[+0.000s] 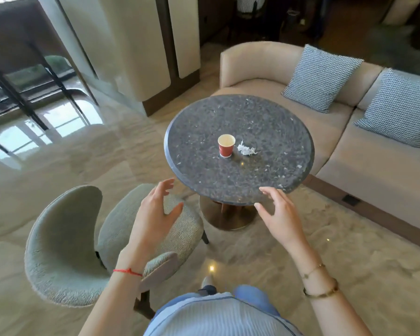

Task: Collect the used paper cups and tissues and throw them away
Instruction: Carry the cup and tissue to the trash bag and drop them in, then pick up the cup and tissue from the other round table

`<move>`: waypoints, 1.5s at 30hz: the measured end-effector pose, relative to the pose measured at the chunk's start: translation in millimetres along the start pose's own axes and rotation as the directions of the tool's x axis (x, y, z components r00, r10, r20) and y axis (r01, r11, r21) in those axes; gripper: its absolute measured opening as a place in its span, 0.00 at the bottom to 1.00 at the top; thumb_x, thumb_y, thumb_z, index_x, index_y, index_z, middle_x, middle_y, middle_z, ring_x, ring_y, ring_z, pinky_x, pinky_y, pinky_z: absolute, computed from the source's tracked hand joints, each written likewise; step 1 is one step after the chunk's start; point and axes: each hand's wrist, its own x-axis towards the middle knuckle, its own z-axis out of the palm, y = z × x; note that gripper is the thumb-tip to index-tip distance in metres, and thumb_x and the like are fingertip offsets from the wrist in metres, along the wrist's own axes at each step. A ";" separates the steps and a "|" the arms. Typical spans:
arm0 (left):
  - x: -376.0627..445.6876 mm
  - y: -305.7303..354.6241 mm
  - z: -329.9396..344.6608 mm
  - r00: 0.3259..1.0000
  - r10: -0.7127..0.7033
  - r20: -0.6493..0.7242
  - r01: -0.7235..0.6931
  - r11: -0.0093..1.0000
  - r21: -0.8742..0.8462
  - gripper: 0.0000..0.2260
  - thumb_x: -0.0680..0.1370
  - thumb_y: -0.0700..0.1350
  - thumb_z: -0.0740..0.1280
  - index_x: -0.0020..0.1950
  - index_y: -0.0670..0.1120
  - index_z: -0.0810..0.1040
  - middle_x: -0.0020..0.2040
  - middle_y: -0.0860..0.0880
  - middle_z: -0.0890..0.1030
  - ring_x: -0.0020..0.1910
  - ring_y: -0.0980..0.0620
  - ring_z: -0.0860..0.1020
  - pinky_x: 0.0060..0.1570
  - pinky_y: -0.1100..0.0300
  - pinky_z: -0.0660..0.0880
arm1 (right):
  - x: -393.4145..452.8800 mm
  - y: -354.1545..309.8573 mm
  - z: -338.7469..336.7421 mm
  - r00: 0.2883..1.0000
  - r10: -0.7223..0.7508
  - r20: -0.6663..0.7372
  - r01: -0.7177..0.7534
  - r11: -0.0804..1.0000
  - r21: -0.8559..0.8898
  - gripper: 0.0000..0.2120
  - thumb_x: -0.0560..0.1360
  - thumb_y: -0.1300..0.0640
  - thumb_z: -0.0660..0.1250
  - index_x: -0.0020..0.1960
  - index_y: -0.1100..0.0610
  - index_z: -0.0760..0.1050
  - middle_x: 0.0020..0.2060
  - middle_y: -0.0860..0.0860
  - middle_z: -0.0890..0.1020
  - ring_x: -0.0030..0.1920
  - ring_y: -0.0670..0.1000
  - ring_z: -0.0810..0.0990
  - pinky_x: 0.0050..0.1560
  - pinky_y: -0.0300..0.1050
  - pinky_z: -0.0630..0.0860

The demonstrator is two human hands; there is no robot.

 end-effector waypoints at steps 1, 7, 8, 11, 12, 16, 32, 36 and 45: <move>21.2 -0.9 4.5 1.000 0.011 0.019 -0.011 1.000 0.002 0.25 0.74 0.46 0.73 0.70 0.49 0.70 0.62 0.53 0.77 0.57 0.55 0.76 0.54 0.60 0.72 | 18.6 2.2 1.1 1.000 0.008 -0.016 -0.008 1.000 -0.005 0.17 0.73 0.60 0.71 0.61 0.58 0.76 0.54 0.53 0.79 0.56 0.54 0.77 0.59 0.45 0.71; 133.1 -2.5 45.5 0.993 0.015 0.115 -0.012 1.000 -0.027 0.28 0.72 0.45 0.74 0.70 0.47 0.69 0.65 0.49 0.76 0.59 0.49 0.76 0.59 0.53 0.73 | 119.7 30.7 13.1 0.997 0.084 -0.002 -0.084 0.996 -0.038 0.18 0.75 0.58 0.69 0.64 0.57 0.73 0.58 0.53 0.76 0.59 0.53 0.74 0.61 0.45 0.70; 149.5 -3.2 55.3 0.992 0.006 0.128 -0.003 1.000 -0.030 0.29 0.72 0.45 0.74 0.71 0.46 0.69 0.65 0.49 0.75 0.60 0.48 0.76 0.60 0.52 0.73 | 136.0 38.1 16.8 0.996 0.087 0.012 -0.086 0.995 -0.051 0.19 0.75 0.58 0.69 0.65 0.56 0.73 0.59 0.53 0.76 0.60 0.53 0.74 0.62 0.45 0.69; 194.3 -6.7 88.1 0.987 -0.030 0.158 0.035 0.999 -0.034 0.32 0.72 0.46 0.75 0.72 0.45 0.66 0.67 0.47 0.74 0.62 0.47 0.75 0.62 0.51 0.71 | 184.2 61.3 31.0 0.994 0.095 0.054 -0.089 0.989 -0.116 0.20 0.76 0.57 0.67 0.67 0.55 0.71 0.62 0.53 0.74 0.63 0.54 0.72 0.63 0.48 0.69; 207.5 -8.5 100.3 0.985 -0.045 0.166 0.051 0.998 -0.028 0.32 0.72 0.46 0.75 0.73 0.46 0.65 0.68 0.47 0.73 0.63 0.47 0.74 0.63 0.52 0.71 | 199.7 69.3 36.9 0.993 0.093 0.072 -0.082 0.986 -0.148 0.21 0.76 0.58 0.67 0.68 0.55 0.70 0.62 0.54 0.74 0.64 0.55 0.71 0.63 0.49 0.69; 253.6 -15.6 145.0 0.972 -0.127 0.197 0.125 0.992 0.023 0.36 0.72 0.49 0.74 0.76 0.48 0.61 0.71 0.47 0.70 0.68 0.48 0.70 0.65 0.53 0.69 | 259.7 99.8 61.9 0.979 0.081 0.187 -0.035 0.971 -0.238 0.23 0.76 0.57 0.67 0.70 0.55 0.69 0.62 0.53 0.73 0.63 0.56 0.70 0.61 0.48 0.70; 342.2 -17.7 231.1 0.903 -0.275 0.330 0.270 0.961 0.063 0.44 0.68 0.53 0.77 0.78 0.47 0.56 0.73 0.48 0.65 0.71 0.48 0.66 0.65 0.51 0.69 | 369.2 172.3 139.3 0.867 0.154 0.474 -0.014 0.958 -0.286 0.24 0.76 0.59 0.67 0.70 0.51 0.67 0.56 0.53 0.69 0.56 0.53 0.71 0.49 0.40 0.71; 350.4 -14.9 239.7 0.899 -0.272 0.343 0.264 0.962 0.071 0.40 0.69 0.54 0.76 0.76 0.49 0.60 0.72 0.49 0.67 0.68 0.48 0.68 0.62 0.50 0.71 | 375.0 181.1 143.1 0.852 0.123 0.508 -0.005 0.974 -0.226 0.15 0.75 0.62 0.68 0.60 0.53 0.75 0.52 0.52 0.71 0.54 0.52 0.71 0.50 0.43 0.74; 350.9 -2.3 235.6 0.917 -0.252 0.308 0.252 0.967 0.040 0.36 0.69 0.55 0.75 0.73 0.50 0.64 0.69 0.51 0.70 0.66 0.49 0.70 0.61 0.53 0.71 | 376.0 184.0 128.2 0.888 0.183 0.422 -0.134 0.981 -0.142 0.03 0.73 0.67 0.66 0.46 0.62 0.77 0.47 0.57 0.76 0.47 0.57 0.75 0.44 0.49 0.72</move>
